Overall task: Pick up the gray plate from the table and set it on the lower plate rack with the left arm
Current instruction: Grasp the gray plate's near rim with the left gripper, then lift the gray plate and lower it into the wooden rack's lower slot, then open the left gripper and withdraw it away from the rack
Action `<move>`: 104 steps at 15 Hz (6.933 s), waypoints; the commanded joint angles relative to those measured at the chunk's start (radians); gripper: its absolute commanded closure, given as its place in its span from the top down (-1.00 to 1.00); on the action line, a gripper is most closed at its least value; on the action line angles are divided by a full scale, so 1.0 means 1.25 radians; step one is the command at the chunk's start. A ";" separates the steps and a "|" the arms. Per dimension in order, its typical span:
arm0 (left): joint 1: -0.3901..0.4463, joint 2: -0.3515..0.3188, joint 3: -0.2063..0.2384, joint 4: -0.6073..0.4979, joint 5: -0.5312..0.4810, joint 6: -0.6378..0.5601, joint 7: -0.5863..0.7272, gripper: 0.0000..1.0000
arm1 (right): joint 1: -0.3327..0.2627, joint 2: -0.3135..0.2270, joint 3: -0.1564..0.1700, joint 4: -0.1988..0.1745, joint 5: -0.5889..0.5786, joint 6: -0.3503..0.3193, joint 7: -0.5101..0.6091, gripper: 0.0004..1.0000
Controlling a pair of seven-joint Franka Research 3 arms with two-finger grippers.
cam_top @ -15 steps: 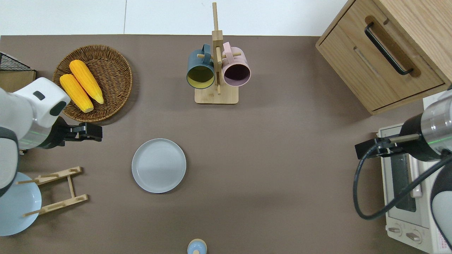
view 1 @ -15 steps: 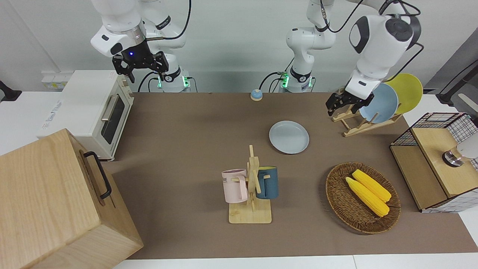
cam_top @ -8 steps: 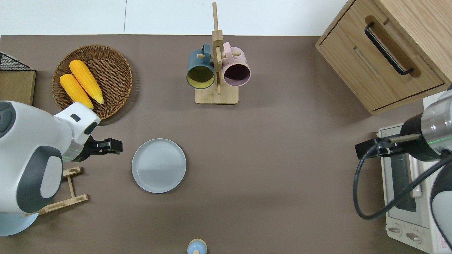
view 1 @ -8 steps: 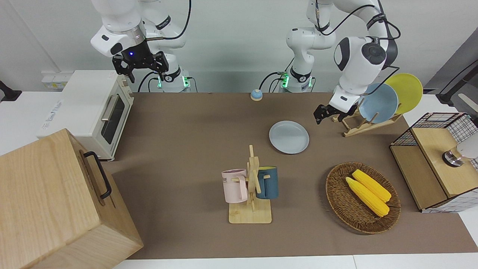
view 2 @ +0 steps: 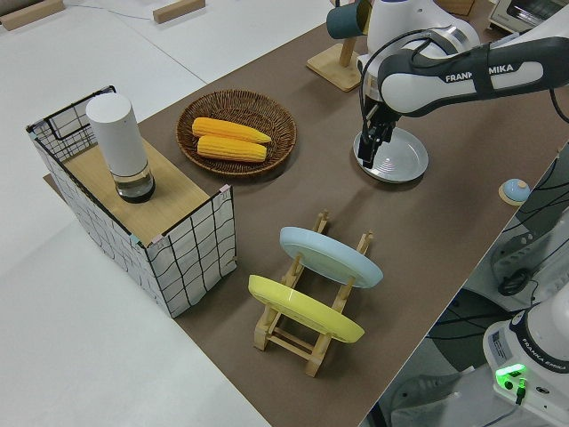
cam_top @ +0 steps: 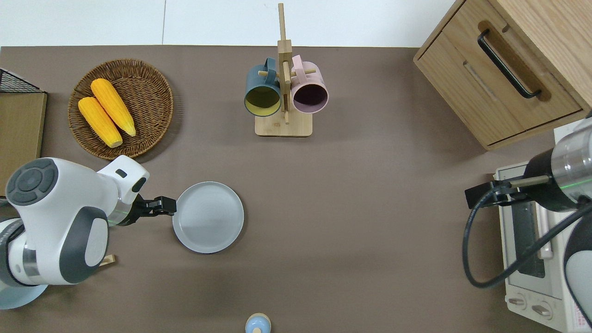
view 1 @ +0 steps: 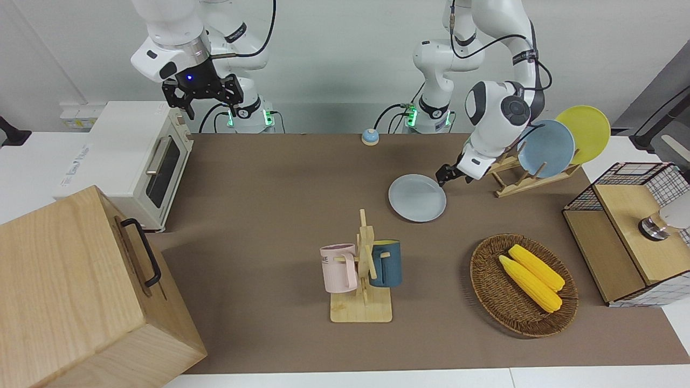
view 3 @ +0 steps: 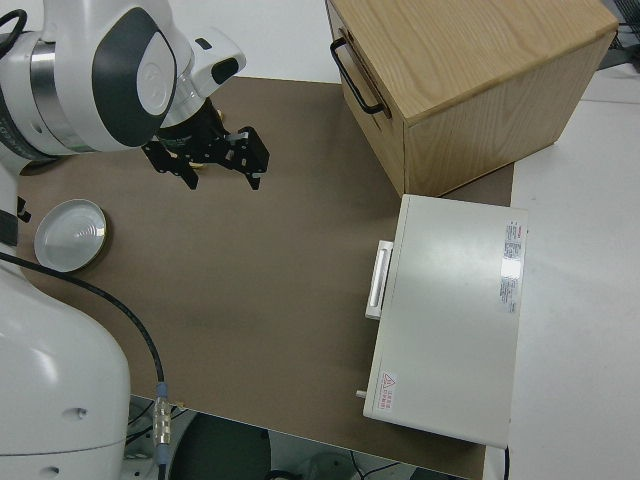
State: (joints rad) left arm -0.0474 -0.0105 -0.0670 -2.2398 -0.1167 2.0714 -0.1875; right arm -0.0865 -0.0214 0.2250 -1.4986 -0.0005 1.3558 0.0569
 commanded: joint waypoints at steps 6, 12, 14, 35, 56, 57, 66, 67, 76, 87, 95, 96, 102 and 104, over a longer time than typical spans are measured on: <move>0.000 0.104 -0.007 -0.013 -0.031 0.046 -0.011 0.78 | -0.011 -0.004 0.005 0.005 0.003 -0.012 -0.003 0.98; 0.001 0.108 -0.007 -0.011 -0.029 0.047 -0.054 -0.94 | -0.011 -0.004 0.005 0.005 0.003 -0.012 -0.003 0.97; 0.001 0.109 -0.007 -0.010 -0.029 0.047 -0.054 -1.00 | -0.012 -0.004 0.005 0.005 0.003 -0.012 -0.003 0.98; 0.022 0.082 0.022 0.286 0.322 -0.380 -0.135 -1.00 | -0.012 -0.004 0.005 0.005 0.003 -0.012 -0.003 0.97; 0.018 0.138 -0.005 0.292 0.703 -0.664 -0.248 -1.00 | -0.012 -0.004 0.005 0.005 0.003 -0.012 -0.003 0.97; 0.016 0.146 -0.005 0.291 0.712 -0.666 -0.259 -1.00 | -0.012 -0.004 0.005 0.005 0.003 -0.012 -0.003 0.98; 0.008 0.161 -0.007 0.280 0.696 -0.666 -0.281 -0.82 | -0.012 -0.004 0.005 0.005 0.003 -0.012 -0.003 0.97; 0.008 0.161 -0.011 0.280 0.690 -0.666 -0.284 -0.44 | -0.012 -0.004 0.005 0.005 0.003 -0.012 -0.003 0.97; 0.017 0.147 -0.049 0.361 0.504 -0.611 -0.277 0.99 | -0.012 -0.004 0.005 0.005 0.003 -0.012 -0.003 0.97; 0.017 0.096 -0.104 0.496 0.220 -0.462 -0.253 0.98 | -0.011 -0.004 0.005 0.005 0.003 -0.012 -0.003 0.97; 0.055 0.023 -0.078 0.493 0.101 -0.386 -0.048 0.99 | -0.012 -0.004 0.005 0.005 0.003 -0.012 -0.003 0.97; 0.055 0.017 -0.070 0.492 0.093 -0.369 -0.044 0.99 | -0.011 -0.004 0.005 0.005 0.003 -0.012 -0.003 0.97; 0.043 -0.015 -0.026 0.460 0.100 -0.355 -0.043 0.99 | -0.012 -0.004 0.005 0.005 0.003 -0.012 -0.003 0.98; 0.038 -0.020 -0.026 0.462 0.103 -0.355 -0.028 0.99 | -0.011 -0.004 0.005 0.005 0.003 -0.012 -0.003 0.98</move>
State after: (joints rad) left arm 0.0165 0.0088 -0.1153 -1.6197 0.0174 1.6103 -0.2466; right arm -0.0865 -0.0214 0.2250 -1.4986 -0.0005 1.3558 0.0569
